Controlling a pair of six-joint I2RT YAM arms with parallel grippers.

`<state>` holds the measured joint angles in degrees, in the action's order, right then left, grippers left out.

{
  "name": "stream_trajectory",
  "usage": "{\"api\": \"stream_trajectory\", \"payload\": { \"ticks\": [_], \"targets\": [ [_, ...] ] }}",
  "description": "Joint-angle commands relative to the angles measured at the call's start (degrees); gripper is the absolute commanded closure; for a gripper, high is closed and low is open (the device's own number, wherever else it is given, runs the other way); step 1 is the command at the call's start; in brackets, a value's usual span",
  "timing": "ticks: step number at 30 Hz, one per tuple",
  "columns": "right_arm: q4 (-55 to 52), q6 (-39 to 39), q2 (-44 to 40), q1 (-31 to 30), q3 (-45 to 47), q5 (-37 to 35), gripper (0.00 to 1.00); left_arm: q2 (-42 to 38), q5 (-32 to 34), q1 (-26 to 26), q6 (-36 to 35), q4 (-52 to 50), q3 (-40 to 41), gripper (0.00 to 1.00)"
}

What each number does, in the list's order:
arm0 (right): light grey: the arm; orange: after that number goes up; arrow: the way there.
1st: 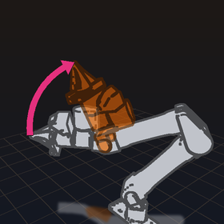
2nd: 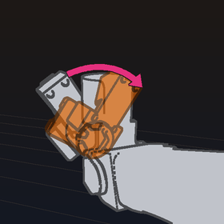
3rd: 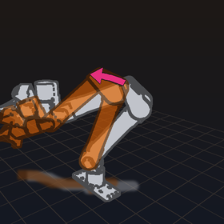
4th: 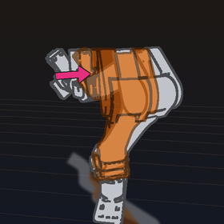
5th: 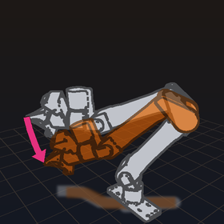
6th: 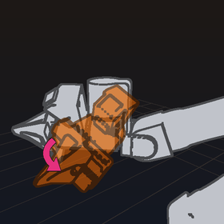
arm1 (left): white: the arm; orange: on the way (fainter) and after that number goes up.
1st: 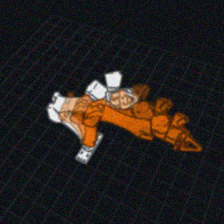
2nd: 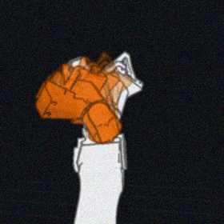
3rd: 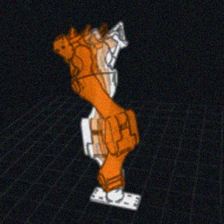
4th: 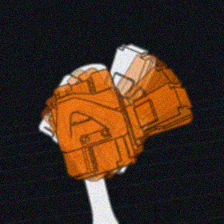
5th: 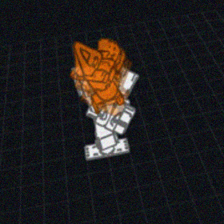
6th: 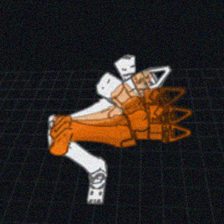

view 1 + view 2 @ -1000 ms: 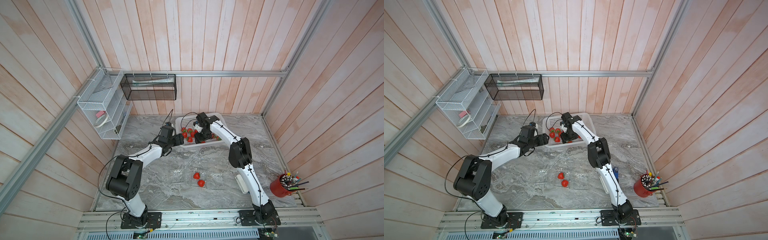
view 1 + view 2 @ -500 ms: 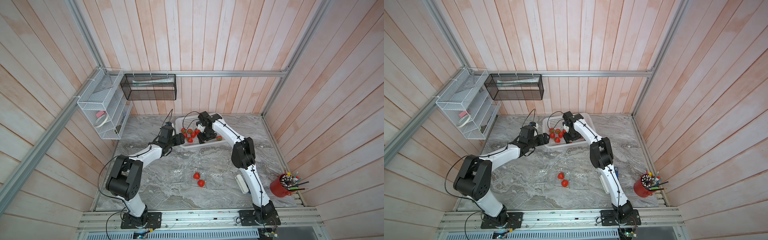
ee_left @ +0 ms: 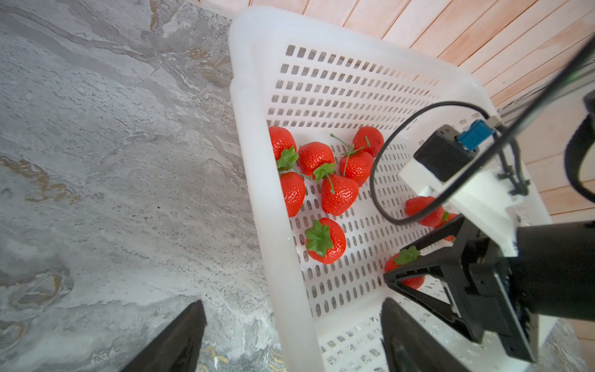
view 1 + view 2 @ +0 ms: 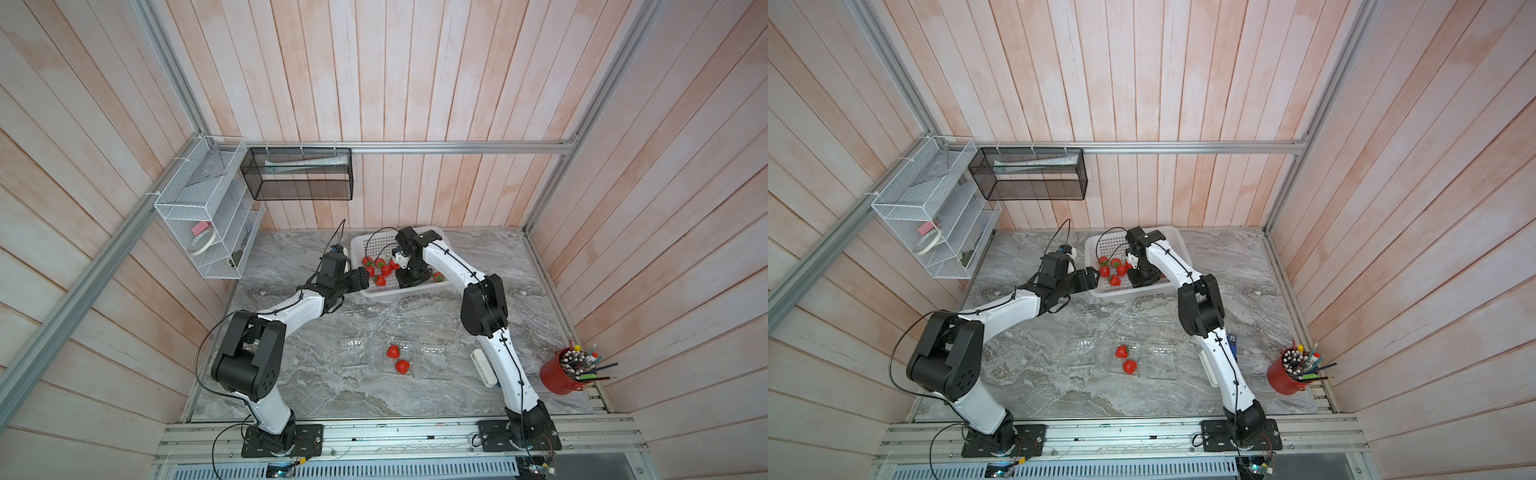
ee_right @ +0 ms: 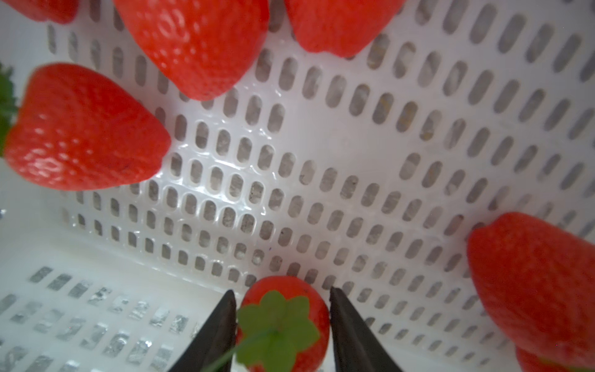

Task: Pack strawberries into containers
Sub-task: Pick up the strawberry from the basket.

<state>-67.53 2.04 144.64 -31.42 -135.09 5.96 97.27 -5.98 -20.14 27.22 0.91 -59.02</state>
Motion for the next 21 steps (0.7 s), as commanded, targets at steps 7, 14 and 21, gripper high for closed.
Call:
{"api": "stream_trajectory", "payload": {
  "ticks": [7,14,21],
  "targets": [
    [-0.82,1.04,0.72,0.98,-4.59,2.31,0.74,-2.24,0.7,0.1,-0.37,-0.53,0.47,0.12],
    [1.94,2.21,-5.73,1.64,-6.21,4.03,0.82,-3.91,0.82,0.1,-0.45,-1.23,0.54,0.12],
    [5.48,4.15,-18.98,-0.26,2.31,1.73,0.85,-7.34,2.13,0.1,-1.03,-2.9,0.51,0.12]
  ]
}}
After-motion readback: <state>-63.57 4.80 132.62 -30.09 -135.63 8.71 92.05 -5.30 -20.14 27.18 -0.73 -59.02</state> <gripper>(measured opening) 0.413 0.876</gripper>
